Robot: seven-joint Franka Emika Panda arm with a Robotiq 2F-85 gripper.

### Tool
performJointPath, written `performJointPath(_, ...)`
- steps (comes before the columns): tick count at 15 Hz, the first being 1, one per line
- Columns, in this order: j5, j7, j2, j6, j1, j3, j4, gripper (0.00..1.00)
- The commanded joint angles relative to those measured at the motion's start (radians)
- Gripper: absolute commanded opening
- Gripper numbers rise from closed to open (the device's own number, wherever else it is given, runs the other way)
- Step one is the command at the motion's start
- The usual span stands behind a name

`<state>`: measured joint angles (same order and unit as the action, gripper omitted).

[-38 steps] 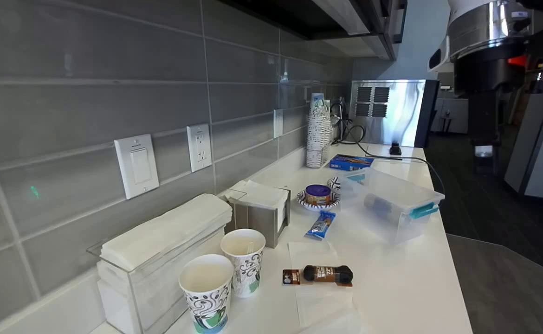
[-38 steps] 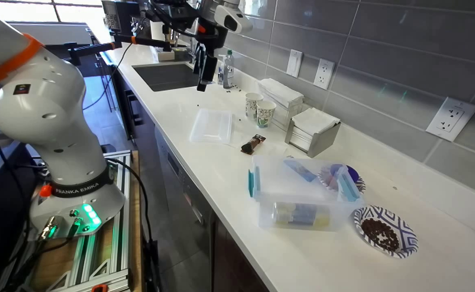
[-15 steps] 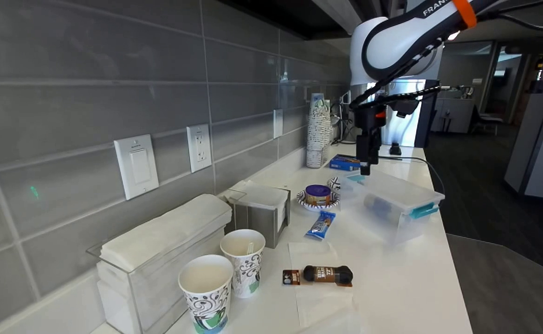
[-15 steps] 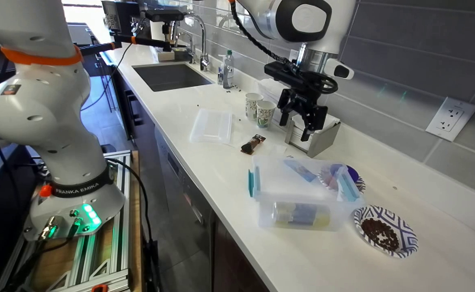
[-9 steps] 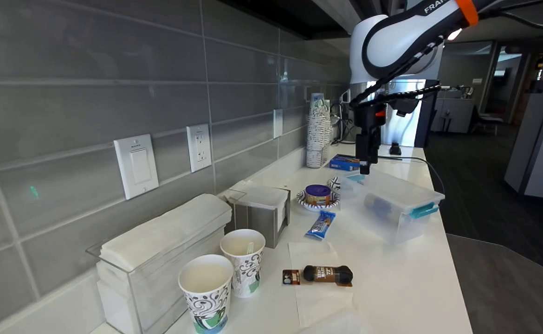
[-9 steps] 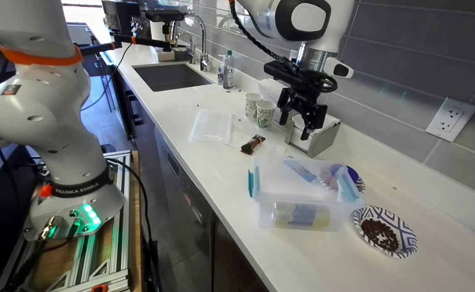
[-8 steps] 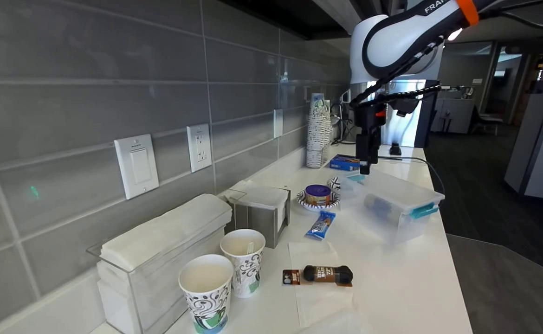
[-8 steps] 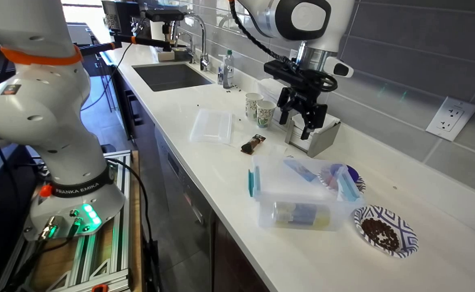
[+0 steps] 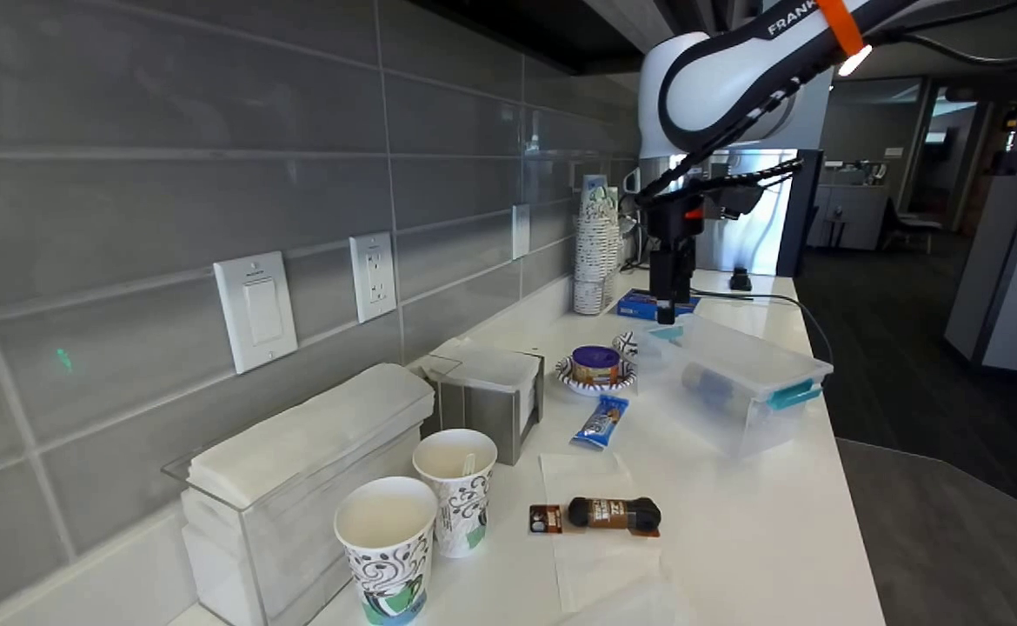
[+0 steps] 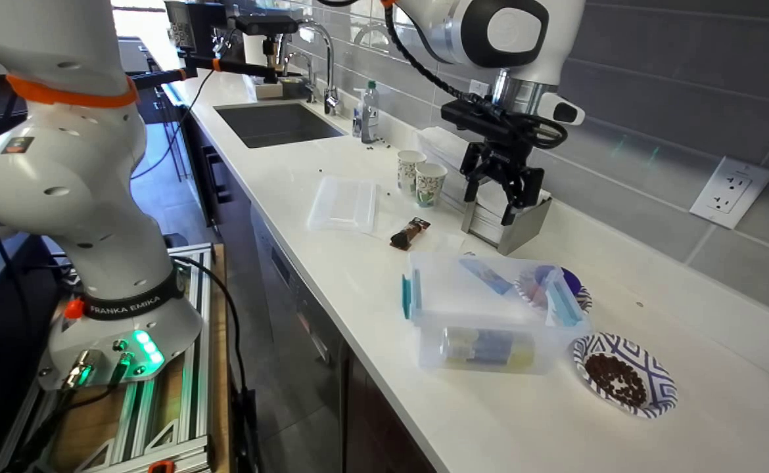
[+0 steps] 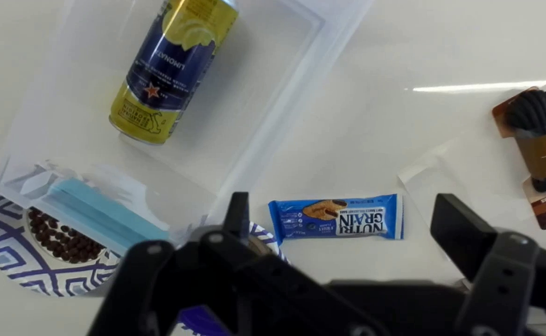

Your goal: Move the tin out of the bowl and place it in the tote

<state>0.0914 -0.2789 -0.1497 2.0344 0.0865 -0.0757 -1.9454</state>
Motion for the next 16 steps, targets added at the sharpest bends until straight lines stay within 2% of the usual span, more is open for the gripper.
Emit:
performJointPath(1,0.008,-0.107,-0.143,-0.015,0.024,0.0,0.154,1.0)
performJointPath(4,0.021,-0.187,-0.237,-0.024,0.047,0.004,0.263,1.0)
performJointPath(10,0.034,-0.274,-0.395,0.08,0.085,0.019,0.442,1.0)
performJointPath(16,-0.009,-0.272,-0.492,0.21,0.122,0.05,0.494,1.0)
